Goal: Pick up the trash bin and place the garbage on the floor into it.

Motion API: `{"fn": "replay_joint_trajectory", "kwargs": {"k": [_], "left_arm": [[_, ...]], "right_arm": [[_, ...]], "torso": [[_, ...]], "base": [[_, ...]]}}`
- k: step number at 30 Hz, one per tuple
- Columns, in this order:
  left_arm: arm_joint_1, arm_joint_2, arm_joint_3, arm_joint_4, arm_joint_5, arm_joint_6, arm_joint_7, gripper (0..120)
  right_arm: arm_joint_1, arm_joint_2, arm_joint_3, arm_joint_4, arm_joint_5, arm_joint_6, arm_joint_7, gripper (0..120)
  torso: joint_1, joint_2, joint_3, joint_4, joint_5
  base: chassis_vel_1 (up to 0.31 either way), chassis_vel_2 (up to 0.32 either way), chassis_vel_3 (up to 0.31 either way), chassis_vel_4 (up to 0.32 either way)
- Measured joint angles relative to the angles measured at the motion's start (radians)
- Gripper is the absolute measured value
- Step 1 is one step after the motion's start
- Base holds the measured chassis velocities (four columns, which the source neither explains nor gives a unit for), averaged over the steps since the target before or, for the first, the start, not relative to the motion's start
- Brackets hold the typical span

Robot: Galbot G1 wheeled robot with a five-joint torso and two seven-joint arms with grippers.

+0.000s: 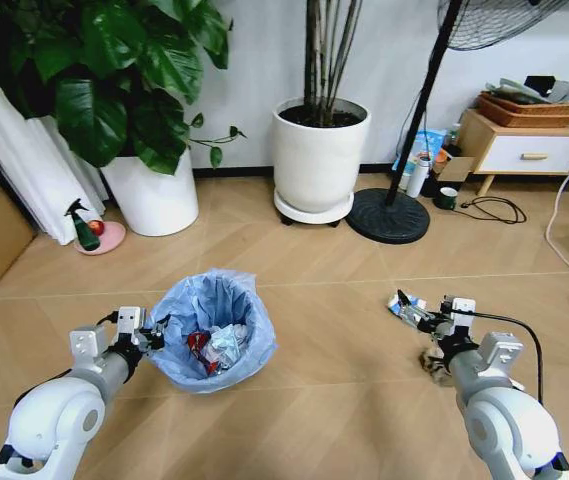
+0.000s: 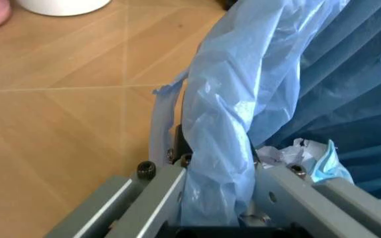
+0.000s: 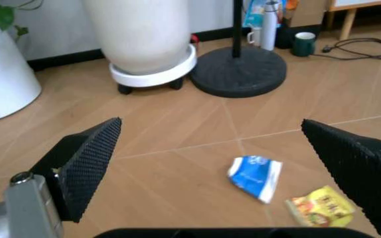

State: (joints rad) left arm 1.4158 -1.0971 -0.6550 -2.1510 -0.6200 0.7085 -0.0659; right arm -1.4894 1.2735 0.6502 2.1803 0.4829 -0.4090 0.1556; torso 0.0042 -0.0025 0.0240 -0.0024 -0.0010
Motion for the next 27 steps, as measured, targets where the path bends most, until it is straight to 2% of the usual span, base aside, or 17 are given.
{"fn": "replay_joint_trajectory", "kwargs": {"k": [3, 6, 9, 10, 12, 15, 17, 24, 25, 27], "left_arm": [[0.0, 0.0, 0.0, 0.0, 0.0, 0.0, 0.0, 0], [0.0, -0.001, 0.001, 0.0, 0.001, 0.0, 0.0, 0], [0.0, -0.001, 0.001, 0.0, 0.001, 0.0, 0.001, 0], [0.001, -0.001, 0.002, 0.0, 0.002, 0.0, 0.001, 0], [0.001, -0.001, 0.001, 0.0, 0.003, 0.0, 0.001, 0], [0.001, -0.002, 0.002, 0.0, 0.003, 0.0, 0.001, 0], [0.002, -0.001, 0.002, -0.002, 0.003, 0.0, 0.001, 0], [0.005, -0.003, 0.005, -0.003, 0.005, 0.0, 0.001, 0], [0.005, -0.004, 0.005, -0.004, 0.005, 0.0, 0.001, 0], [0.005, -0.004, 0.005, -0.004, 0.005, 0.0, 0.001, 0]], "right_arm": [[0.001, 0.0, -0.001, 0.0, 0.0, 0.0, 0.0, 100], [0.002, -0.001, 0.0, -0.001, 0.001, 0.0, 0.001, 100], [0.003, -0.001, 0.0, -0.002, 0.002, 0.0, 0.001, 100], [0.003, -0.001, 0.0, -0.003, 0.002, 0.0, 0.002, 100], [0.001, 0.001, -0.002, -0.003, 0.002, 0.001, 0.002, 100], [-0.001, 0.003, -0.004, -0.003, 0.001, 0.002, 0.003, 100], [-0.001, 0.006, -0.005, -0.004, 0.0, 0.004, 0.003, 100], [-0.009, 0.011, -0.011, -0.008, -0.01, 0.01, 0.01, 100], [-0.012, 0.014, -0.012, -0.01, -0.014, 0.012, 0.014, 100], [-0.016, 0.016, -0.013, -0.01, -0.017, 0.012, 0.015, 100]], "torso": [[0.0, 0.0, 0.0, 0.0002, 0.0008], [0.0, 0.0, 0.0, 0.0002, -0.0005], [0.0, 0.0, 0.0, 0.0, 0.0009], [0.0, 0.0, 0.0, 0.0001, -0.0007], [0.0, 0.0, 0.0, 0.0004, 0.0007], [0.0, 0.0, 0.0, 0.0001, -0.0004], [0.0, 0.0, 0.0, 0.0002, 0.0005], [0.0, 0.0, 0.0, 0.0001, -0.0003], [0.0, 0.0, 0.0, -0.0002, 0.0011], [0.0, 0.0, 0.0, 0.0001, 0.0013]], "base": [[-0.234, -0.25, 0.247, 0.246], [-0.234, -0.232, 0.222, 0.243], [-0.216, -0.22, 0.204, 0.236], [-0.212, -0.224, 0.213, 0.236], [-0.221, -0.203, 0.222, 0.215], [-0.22, -0.22, 0.224, 0.217], [-0.233, -0.231, 0.224, 0.22], [-0.225, -0.229, 0.219, 0.218], [-0.227, -0.174, 0.187, 0.223], [-0.146, -0.174, 0.187, 0.127]]}}
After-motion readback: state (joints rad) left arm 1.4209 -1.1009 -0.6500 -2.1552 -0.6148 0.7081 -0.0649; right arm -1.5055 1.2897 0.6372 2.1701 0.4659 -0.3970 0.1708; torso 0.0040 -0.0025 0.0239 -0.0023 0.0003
